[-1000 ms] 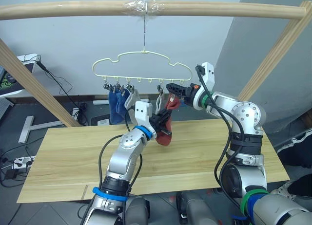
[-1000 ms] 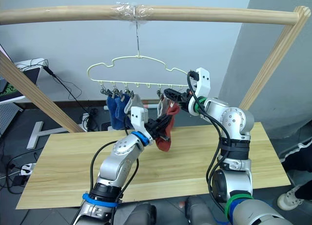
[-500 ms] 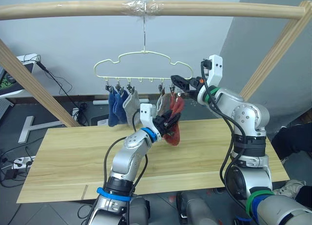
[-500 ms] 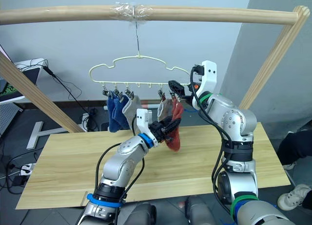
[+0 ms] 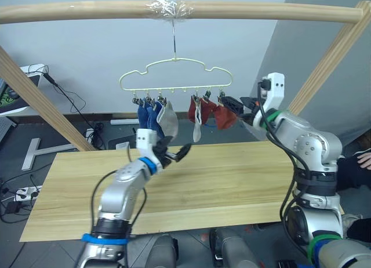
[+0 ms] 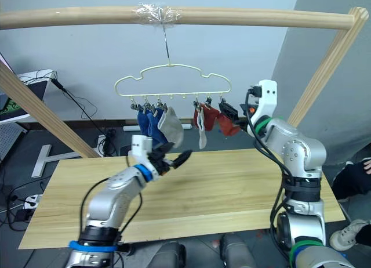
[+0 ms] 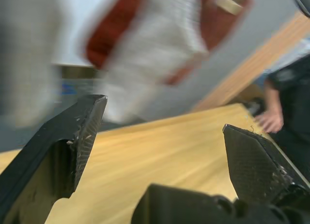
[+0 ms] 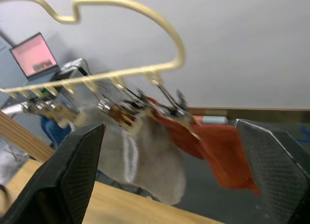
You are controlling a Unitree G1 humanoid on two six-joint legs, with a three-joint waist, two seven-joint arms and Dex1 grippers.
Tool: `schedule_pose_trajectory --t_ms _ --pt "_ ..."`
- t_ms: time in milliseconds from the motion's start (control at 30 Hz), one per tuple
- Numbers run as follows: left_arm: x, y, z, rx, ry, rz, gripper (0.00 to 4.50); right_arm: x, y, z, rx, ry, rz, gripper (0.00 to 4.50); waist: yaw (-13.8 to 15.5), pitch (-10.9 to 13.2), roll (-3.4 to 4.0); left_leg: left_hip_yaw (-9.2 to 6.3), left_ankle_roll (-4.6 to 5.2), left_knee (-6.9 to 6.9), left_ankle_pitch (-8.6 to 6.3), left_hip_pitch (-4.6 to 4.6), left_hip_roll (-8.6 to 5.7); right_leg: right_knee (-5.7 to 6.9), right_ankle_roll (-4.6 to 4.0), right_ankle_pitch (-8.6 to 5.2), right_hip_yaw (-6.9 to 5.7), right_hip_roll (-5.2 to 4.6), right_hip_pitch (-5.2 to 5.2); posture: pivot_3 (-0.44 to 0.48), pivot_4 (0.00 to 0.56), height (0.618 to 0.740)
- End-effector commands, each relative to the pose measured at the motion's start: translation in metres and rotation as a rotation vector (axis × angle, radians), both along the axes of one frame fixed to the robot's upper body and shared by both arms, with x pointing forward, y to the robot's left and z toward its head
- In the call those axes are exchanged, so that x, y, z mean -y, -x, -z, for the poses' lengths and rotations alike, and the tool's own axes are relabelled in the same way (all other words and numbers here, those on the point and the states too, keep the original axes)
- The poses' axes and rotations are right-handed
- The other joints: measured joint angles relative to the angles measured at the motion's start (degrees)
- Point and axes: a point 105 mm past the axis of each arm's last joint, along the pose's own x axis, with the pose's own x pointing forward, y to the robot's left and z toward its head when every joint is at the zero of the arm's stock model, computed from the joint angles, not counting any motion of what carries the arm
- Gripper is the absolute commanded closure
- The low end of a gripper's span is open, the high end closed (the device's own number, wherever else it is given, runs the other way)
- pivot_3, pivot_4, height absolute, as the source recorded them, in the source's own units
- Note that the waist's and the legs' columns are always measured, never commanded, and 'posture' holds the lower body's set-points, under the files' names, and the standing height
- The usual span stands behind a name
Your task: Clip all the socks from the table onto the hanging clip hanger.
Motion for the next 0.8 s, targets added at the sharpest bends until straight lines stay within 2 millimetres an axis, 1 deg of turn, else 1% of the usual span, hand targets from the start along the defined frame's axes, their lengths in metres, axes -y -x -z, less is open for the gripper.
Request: schedule_pose_trajectory --t_ms 33,67,100,167,233,267,333,433,500,567,633,733,800 --pt "-0.039 0.011 -0.017 0.059 -0.092 -0.033 0.04 0.023 0.010 -0.010 0.133 0.130 -0.020 0.00 0.00 0.00 0.01 0.02 0.00 -0.03 0.00 0.00 0.00 -0.06 0.00 0.00 0.00 0.00 0.00 0.018 0.171 0.740" --pt "-0.052 0.014 -0.018 0.067 -0.143 -0.052 0.04 0.030 0.013 -0.006 0.148 0.172 -0.027 0.00 0.01 0.00 0.01 0.05 0.01 -0.04 -0.01 0.00 0.00 -0.07 0.00 -0.01 -0.01 -0.01 -0.01 0.020 0.170 0.740" --pt "-0.066 0.017 -0.021 0.063 -0.160 -0.067 0.04 0.038 0.014 0.000 0.147 0.211 -0.022 0.00 0.02 0.00 0.00 0.06 0.01 -0.05 -0.01 0.00 0.00 -0.09 0.01 -0.02 -0.02 -0.02 -0.01 0.024 0.170 0.740" --pt "-0.086 0.022 -0.024 0.055 -0.185 -0.096 0.04 0.050 0.017 0.007 0.139 0.243 -0.015 0.00 0.03 0.00 0.00 0.05 0.01 -0.04 -0.01 0.00 0.01 -0.13 0.02 -0.02 -0.01 -0.02 0.00 0.029 0.169 0.740" --pt "-0.106 0.026 -0.025 0.048 -0.251 -0.125 0.04 0.057 0.022 0.007 0.139 0.242 -0.031 0.00 0.03 0.00 0.00 0.08 0.01 -0.03 -0.01 0.02 0.03 -0.13 0.02 -0.02 -0.01 -0.02 0.00 0.035 0.168 0.740" --pt "-0.117 0.027 -0.029 0.057 -0.290 -0.144 0.04 0.060 0.026 0.005 0.152 0.257 -0.052 0.00 0.03 0.01 0.00 0.08 0.01 -0.02 -0.01 0.02 0.03 -0.12 0.02 -0.02 -0.01 -0.02 0.00 0.035 0.167 0.740" --pt "-0.131 0.028 -0.035 0.064 -0.318 -0.176 0.04 0.064 0.032 0.002 0.177 0.290 -0.082 0.00 0.13 0.01 0.01 0.09 0.01 -0.02 0.00 0.06 0.03 -0.09 0.01 -0.02 -0.02 -0.01 0.00 0.038 0.163 0.740" --pt "-0.144 0.029 -0.040 0.055 -0.331 -0.209 0.04 0.069 0.036 0.000 0.197 0.323 -0.107 0.00 0.16 0.00 0.00 0.12 0.01 -0.01 0.00 0.08 0.03 -0.08 0.02 -0.03 -0.01 -0.01 0.01 0.039 0.160 0.740" --pt "-0.153 0.034 -0.045 0.062 -0.360 -0.221 0.04 0.070 0.047 0.002 0.243 0.425 -0.200 0.00 0.19 0.00 0.00 0.13 0.01 -0.01 0.00 0.09 0.03 -0.09 0.02 -0.03 -0.01 -0.01 0.03 0.040 0.151 0.740" --pt "-0.161 0.035 -0.051 0.075 -0.363 -0.243 0.04 0.073 0.053 0.004 0.263 0.476 -0.252 0.00 0.21 0.00 0.00 0.13 0.01 -0.04 -0.01 0.07 0.03 -0.15 0.03 -0.03 -0.02 -0.03 0.03 0.042 0.146 0.740" --pt "-0.163 0.034 -0.056 0.088 -0.357 -0.256 0.04 0.076 0.052 0.003 0.271 0.463 -0.244 0.00 0.26 0.00 -0.01 0.13 0.01 -0.04 -0.01 0.07 0.05 -0.17 0.02 -0.03 -0.03 -0.22 0.03 0.045 0.144 0.740" --pt "-0.162 0.032 -0.058 0.100 -0.365 -0.255 0.04 0.074 0.049 -0.001 0.284 0.407 -0.237 0.00 0.25 -0.01 -0.02 0.14 0.00 0.00 -0.01 0.10 0.04 -0.09 0.02 -0.02 -0.03 -0.24 0.04 0.047 0.141 0.740" --pt "-0.161 0.031 -0.057 0.093 -0.360 -0.253 0.04 0.071 0.049 -0.002 0.289 0.400 -0.242 0.00 0.25 -0.01 -0.02 0.15 0.00 0.03 0.00 0.15 0.02 0.00 0.02 -0.02 -0.01 -0.25 0.05 0.049 0.139 0.740"
